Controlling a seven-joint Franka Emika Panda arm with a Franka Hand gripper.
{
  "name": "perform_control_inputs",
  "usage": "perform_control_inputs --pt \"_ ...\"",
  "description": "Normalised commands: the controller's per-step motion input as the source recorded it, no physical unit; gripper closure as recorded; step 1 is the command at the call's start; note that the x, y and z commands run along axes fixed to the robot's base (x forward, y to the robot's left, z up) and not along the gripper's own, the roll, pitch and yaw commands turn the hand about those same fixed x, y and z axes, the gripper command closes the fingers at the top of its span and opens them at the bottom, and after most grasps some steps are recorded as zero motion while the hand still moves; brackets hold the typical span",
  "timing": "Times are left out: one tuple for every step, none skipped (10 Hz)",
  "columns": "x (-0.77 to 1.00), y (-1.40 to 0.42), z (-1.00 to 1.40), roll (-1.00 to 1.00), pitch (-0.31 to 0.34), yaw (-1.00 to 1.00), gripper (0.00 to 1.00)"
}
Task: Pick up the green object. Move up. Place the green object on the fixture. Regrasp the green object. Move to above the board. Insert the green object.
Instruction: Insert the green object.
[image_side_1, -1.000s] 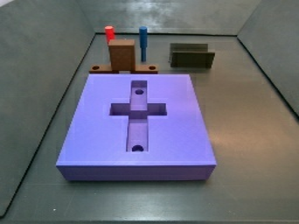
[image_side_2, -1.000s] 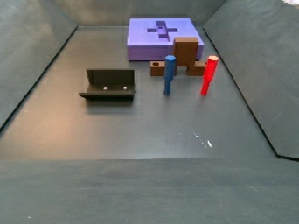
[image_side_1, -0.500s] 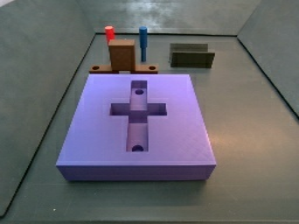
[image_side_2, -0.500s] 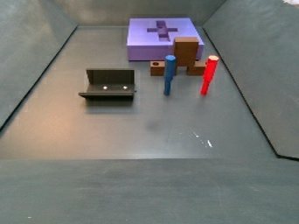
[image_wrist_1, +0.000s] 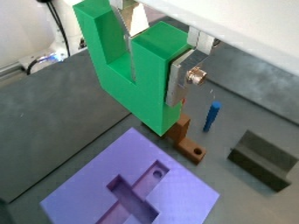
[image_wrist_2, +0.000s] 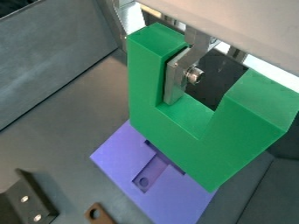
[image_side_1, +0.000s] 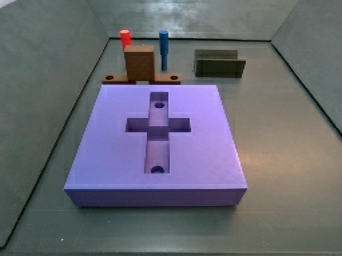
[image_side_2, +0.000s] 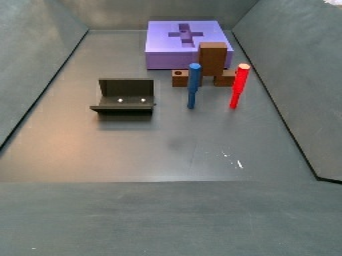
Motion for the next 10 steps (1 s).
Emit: perform_control_inputs --pt "0.00 0.00 -0.05 -0.02 0.000 0.00 1.00" --pt "0.00 0.00 0.00 0.00 0.004 0.00 1.00" --pt "0.00 0.00 -0.01 -0.02 -0.014 0.00 1.00" --pt "0.00 -0.07 -0.16 -0.12 -0.081 0.00 1.00" --pt "0.04 -0.23 -0.35 -0.32 -0.181 0.00 1.00" --pt "0.13 -0.31 -0.25 -0.37 -0.197 0.00 1.00" --pt "0.23 -0.29 -0.28 -0.35 -0.194 0.03 1.00" --pt "0.30 -0.23 -0.37 -0.31 -0.181 0.09 1.00" --pt "0.45 -0.10 -0.69 -0.20 -0.147 0.03 1.00" --pt "0.49 -0.05 -0.74 -0.19 -0.136 0.06 1.00"
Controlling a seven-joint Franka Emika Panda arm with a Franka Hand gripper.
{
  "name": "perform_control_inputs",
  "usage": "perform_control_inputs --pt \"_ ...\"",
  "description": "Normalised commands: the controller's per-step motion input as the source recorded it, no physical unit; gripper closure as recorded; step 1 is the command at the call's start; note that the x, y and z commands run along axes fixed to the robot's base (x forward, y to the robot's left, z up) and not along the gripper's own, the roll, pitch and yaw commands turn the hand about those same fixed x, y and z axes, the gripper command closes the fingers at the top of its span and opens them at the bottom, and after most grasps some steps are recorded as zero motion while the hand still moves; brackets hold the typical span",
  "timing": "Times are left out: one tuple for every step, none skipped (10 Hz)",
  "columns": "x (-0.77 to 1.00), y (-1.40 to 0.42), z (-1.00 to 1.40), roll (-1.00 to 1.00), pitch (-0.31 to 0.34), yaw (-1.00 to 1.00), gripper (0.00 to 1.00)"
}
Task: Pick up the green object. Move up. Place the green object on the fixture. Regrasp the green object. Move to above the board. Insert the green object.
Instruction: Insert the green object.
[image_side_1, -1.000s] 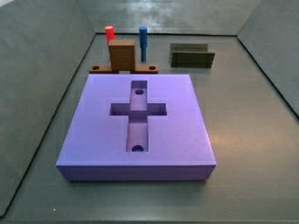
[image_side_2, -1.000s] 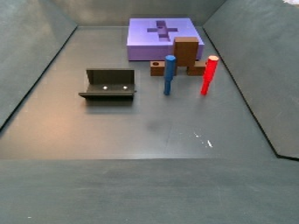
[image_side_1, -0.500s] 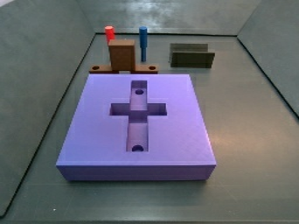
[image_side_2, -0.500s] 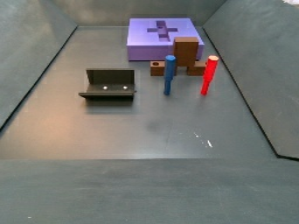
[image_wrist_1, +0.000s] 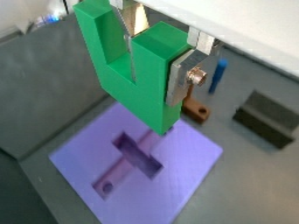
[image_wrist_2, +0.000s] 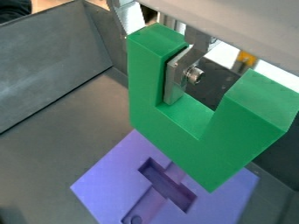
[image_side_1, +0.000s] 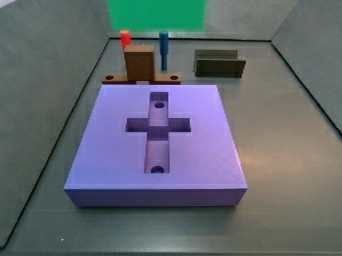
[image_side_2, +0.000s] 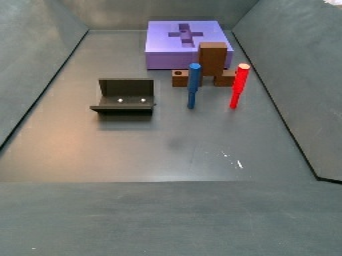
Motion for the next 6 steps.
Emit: perform_control_inputs --pt "0.52 -0.04 -0.74 -0.19 -0.129 0.11 1.00" --pt "0.51 -0.01 -0.77 -0.18 -0.123 0.13 1.00" --pt "0.19 0.00 -0.79 -0.10 -0.186 0.16 1.00" --pt "0.00 0.00 -0.76 -0.05 -0.233 0.23 1.00" --pt "-0.03 0.00 -0.61 -0.03 -0.317 0.19 1.00" --pt "-0.12 0.00 -0.59 0.01 -0.339 0.07 1.00"
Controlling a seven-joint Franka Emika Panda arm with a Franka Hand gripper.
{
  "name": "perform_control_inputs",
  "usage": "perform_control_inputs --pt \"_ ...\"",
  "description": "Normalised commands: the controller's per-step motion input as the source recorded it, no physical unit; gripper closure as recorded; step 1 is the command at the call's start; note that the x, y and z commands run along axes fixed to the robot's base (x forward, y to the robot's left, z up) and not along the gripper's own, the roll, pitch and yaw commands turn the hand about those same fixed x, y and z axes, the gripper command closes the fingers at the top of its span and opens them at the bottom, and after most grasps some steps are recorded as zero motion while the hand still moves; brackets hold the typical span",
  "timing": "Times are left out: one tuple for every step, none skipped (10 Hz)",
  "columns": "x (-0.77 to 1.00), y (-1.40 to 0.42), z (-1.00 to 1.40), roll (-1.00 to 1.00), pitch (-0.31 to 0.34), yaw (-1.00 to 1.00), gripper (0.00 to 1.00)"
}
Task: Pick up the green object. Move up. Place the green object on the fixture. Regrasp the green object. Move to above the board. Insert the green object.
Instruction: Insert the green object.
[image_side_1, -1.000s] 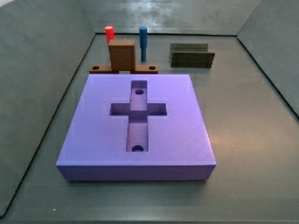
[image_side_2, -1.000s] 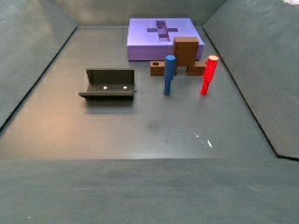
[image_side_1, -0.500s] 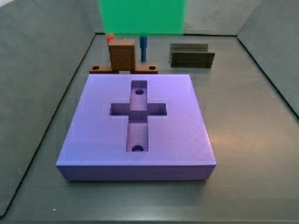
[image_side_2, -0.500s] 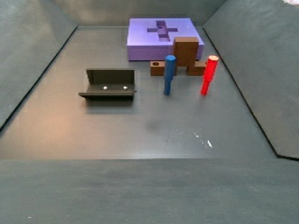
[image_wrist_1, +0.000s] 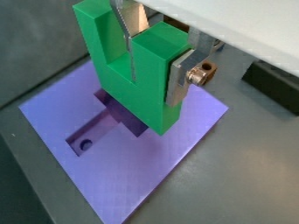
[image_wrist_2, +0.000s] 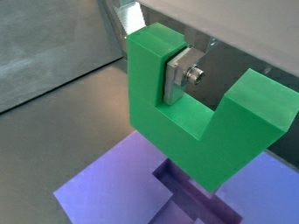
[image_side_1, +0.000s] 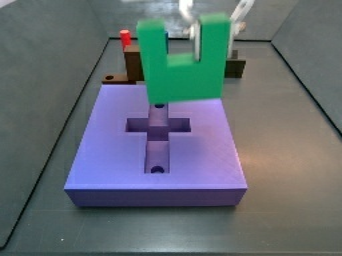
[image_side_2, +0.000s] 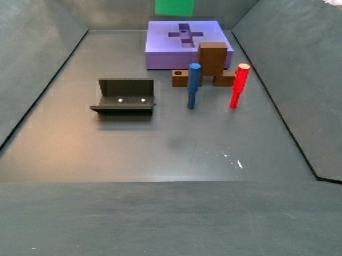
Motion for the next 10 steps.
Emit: perform_control_inputs --pt "-0.30 -0.04 -0.53 0.16 -0.324 0.11 1.00" --pt "-0.19 -0.04 -0.32 0.23 -0.180 0.00 1.00" --pt "0.00 -0.11 -0.15 0.35 0.000 -0.18 1.00" --pt "0.00 -0.07 -0.12 0.30 0.000 -0.14 1.00" --pt "-0.04 0.00 -0.22 0.11 0.000 0.00 1.00" --pt "-0.05 0.00 -0.32 0.02 -0.037 0.00 1.00" --pt "-0.15 -0.01 -0.37 0.07 -0.041 0.18 1.00" --pt "-0.23 -0.09 -0.25 0.08 -0.026 0.26 1.00" --pt "-0.27 -0.09 -0.07 0.04 -0.029 0.26 1.00" --pt "-0.23 -0.15 0.00 0.02 -0.011 0.18 1.00"
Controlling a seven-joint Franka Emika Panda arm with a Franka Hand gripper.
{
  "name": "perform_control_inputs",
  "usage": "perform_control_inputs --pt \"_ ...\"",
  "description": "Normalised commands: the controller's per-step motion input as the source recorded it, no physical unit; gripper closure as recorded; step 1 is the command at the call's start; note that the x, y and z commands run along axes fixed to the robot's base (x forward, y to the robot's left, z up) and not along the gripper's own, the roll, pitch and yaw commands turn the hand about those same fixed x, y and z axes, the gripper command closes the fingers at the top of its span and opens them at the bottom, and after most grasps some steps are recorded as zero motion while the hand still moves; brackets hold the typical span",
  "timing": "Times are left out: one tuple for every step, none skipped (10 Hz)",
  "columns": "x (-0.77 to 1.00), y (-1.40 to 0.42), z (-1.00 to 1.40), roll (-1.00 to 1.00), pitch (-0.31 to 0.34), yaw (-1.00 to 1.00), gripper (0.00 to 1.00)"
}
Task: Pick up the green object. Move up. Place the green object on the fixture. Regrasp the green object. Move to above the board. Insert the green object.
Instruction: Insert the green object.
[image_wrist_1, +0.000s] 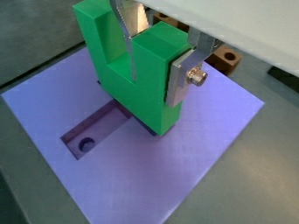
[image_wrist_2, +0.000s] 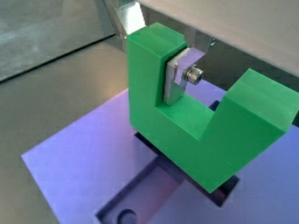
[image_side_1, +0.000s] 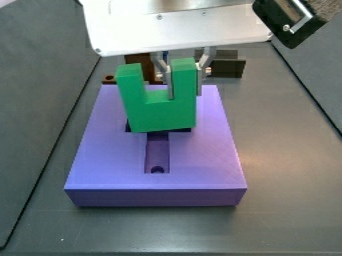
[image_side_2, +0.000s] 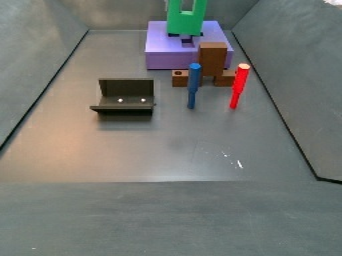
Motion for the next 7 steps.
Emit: perform_control_inputs --pt "-0.13 -0.07 -0.07 0.06 0.000 0.05 1.00" --pt "0.04 0.00 -0.16 0.04 0.036 0.00 1.00" --pt "0.14 0.00 -0.13 0.11 0.106 -0.03 1.00" --pt "0.13 0.00 -0.11 0.13 0.114 -0.05 1.00" --pt "0.19 0.00 -0.07 0.15 0.137 -0.04 1.00" --pt "0.35 0.00 0.18 0.21 0.240 0.00 1.00" --pt "0.21 0.00 0.00 0.19 0.167 -0.01 1.00"
